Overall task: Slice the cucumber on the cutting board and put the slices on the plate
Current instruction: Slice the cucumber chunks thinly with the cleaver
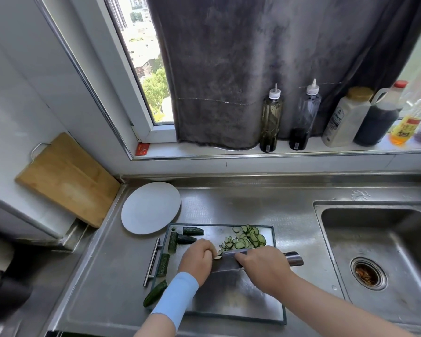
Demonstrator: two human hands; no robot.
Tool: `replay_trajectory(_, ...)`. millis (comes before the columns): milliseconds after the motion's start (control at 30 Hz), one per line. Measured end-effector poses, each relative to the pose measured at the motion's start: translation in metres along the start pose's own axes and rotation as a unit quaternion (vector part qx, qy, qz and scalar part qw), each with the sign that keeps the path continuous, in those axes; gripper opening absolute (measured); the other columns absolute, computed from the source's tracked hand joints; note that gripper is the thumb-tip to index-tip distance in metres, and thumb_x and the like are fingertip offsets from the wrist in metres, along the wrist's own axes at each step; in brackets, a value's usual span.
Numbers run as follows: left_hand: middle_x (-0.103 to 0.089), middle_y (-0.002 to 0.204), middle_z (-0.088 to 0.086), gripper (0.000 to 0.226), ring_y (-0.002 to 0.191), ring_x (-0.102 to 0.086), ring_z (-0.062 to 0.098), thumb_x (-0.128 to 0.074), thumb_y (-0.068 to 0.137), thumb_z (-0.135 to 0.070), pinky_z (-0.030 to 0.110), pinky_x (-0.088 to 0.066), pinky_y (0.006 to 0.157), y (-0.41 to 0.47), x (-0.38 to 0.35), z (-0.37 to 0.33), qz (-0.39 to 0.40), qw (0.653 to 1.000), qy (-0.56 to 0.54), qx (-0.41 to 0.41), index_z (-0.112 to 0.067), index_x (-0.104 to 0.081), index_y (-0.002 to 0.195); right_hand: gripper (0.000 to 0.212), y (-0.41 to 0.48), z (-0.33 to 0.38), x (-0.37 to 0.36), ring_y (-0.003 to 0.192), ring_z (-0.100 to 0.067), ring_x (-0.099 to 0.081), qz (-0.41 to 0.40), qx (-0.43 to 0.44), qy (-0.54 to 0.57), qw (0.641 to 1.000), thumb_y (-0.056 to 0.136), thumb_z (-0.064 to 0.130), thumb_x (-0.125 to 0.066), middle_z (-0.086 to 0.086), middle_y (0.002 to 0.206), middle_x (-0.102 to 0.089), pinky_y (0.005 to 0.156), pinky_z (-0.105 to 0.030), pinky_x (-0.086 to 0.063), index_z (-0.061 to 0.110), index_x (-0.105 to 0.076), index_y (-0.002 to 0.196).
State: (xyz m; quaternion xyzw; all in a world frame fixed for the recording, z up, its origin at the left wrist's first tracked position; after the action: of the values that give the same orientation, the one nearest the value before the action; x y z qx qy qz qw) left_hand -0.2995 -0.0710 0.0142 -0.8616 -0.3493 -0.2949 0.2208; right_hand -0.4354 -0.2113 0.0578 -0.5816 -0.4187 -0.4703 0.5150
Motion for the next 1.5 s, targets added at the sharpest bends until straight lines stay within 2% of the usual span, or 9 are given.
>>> replay_trajectory(333,-0.046,0.139,-0.012,0.05,0.128,-0.037,0.009,-0.035,0.092,-0.016,0.03,-0.026,0.113,0.015,-0.01,0.006,0.173,0.976,0.128,-0.039,-0.028,-0.05,0.138,0.031,-0.002,0.007,0.006,0.084,-0.032,-0.065,0.022,-0.028,-0.007,0.999,0.09,0.001,-0.044,-0.01,0.097,-0.068,0.062,-0.035,-0.034,0.013,-0.058,0.115)
replay_trajectory(467,-0.053,0.118,-0.014,0.038,0.113,-0.049,0.006,-0.041,0.092,-0.003,0.028,-0.038,0.104,0.01,0.009,0.014,-0.061,0.998,0.004,-0.03,-0.022,-0.064,0.116,0.035,-0.005,0.009,0.005,0.086,-0.033,-0.065,0.026,-0.054,-0.007,0.998,0.09,0.001,-0.044,-0.008,0.099,-0.068,0.063,-0.035,-0.034,0.016,-0.057,0.119)
replay_trajectory(600,-0.056,0.099,-0.001,0.031,0.093,-0.055,0.02,-0.045,0.086,0.008,0.03,-0.043,0.08,-0.007,0.024,0.039,-0.266,0.959,-0.066,0.074,-0.018,-0.062,0.089,0.032,-0.006,0.007,-0.007,0.088,-0.03,-0.065,0.047,-0.116,0.053,0.991,0.09,0.007,-0.046,-0.003,0.1,-0.067,0.064,-0.032,-0.035,0.023,-0.061,0.113)
replay_trajectory(700,-0.053,0.116,0.004,0.024,0.1,-0.055,0.022,-0.047,0.092,-0.006,0.033,-0.046,0.09,-0.009,0.013,0.064,-0.123,0.968,-0.054,0.211,-0.02,-0.061,0.103,0.025,-0.007,0.002,-0.021,0.086,-0.026,-0.064,0.061,-0.191,0.156,0.967,0.091,0.023,-0.046,0.0,0.096,-0.067,0.062,-0.031,-0.04,0.03,-0.064,0.107)
replay_trajectory(833,-0.046,0.118,-0.002,0.028,0.101,-0.056,0.019,-0.062,0.086,-0.023,0.027,-0.045,0.092,-0.01,-0.015,0.06,0.046,0.982,0.075,0.167,-0.023,-0.058,0.114,0.021,-0.009,0.003,-0.022,0.067,-0.018,-0.054,0.069,-0.259,0.279,0.922,0.095,0.033,-0.047,0.006,0.074,-0.062,0.053,-0.029,-0.038,0.032,-0.066,0.086)
replay_trajectory(967,-0.048,0.118,0.003,0.019,0.101,-0.057,0.024,-0.058,0.09,-0.015,0.03,-0.048,0.09,0.002,-0.036,0.043,0.042,0.98,0.114,0.159,-0.019,-0.061,0.108,0.039,-0.011,0.008,-0.019,0.054,-0.015,-0.046,0.043,-0.301,0.351,0.885,0.096,0.038,-0.05,0.004,0.056,-0.053,0.049,-0.029,-0.032,0.032,-0.049,0.058)
replay_trajectory(1167,-0.065,0.115,-0.001,0.034,0.101,-0.059,0.018,-0.056,0.089,-0.006,0.02,-0.043,0.088,0.02,-0.041,0.028,0.021,0.974,-0.079,0.21,-0.019,-0.064,0.12,0.046,-0.018,0.016,-0.02,0.05,-0.013,-0.04,0.025,-0.344,0.395,0.851,0.097,0.039,-0.054,0.006,0.048,-0.047,0.048,-0.028,-0.028,0.034,-0.046,0.052)
replay_trajectory(1267,-0.067,0.105,-0.004,0.036,0.093,-0.062,0.018,-0.045,0.09,-0.003,0.034,-0.052,0.091,0.016,-0.023,0.044,-0.046,0.959,-0.133,0.246,-0.024,-0.066,0.111,0.039,-0.02,0.025,-0.024,0.053,-0.015,-0.043,0.046,-0.337,0.401,0.85,0.096,0.037,-0.053,0.004,0.053,-0.051,0.051,-0.03,-0.032,0.029,-0.048,0.057)
replay_trajectory(1500,-0.063,0.106,-0.002,0.034,0.095,-0.058,0.018,-0.041,0.09,0.002,0.026,-0.042,0.079,-0.007,0.007,0.081,-0.108,0.962,-0.124,0.22,-0.019,-0.061,0.105,0.026,-0.016,0.057,-0.043,0.058,-0.014,-0.051,0.108,-0.28,0.415,0.859,0.095,0.036,-0.05,0.007,0.063,-0.058,0.054,-0.029,-0.037,0.028,-0.056,0.07)
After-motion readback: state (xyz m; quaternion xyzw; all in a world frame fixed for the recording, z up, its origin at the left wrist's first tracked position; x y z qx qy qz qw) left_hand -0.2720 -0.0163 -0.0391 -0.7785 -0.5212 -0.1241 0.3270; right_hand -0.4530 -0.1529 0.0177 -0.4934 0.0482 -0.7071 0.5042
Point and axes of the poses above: each hand's wrist, its own y-axis towards the middle knuckle, its own x-axis out of the back of the hand, z = x × y, the point moved 2 cm from there along y, towards the middle knuckle
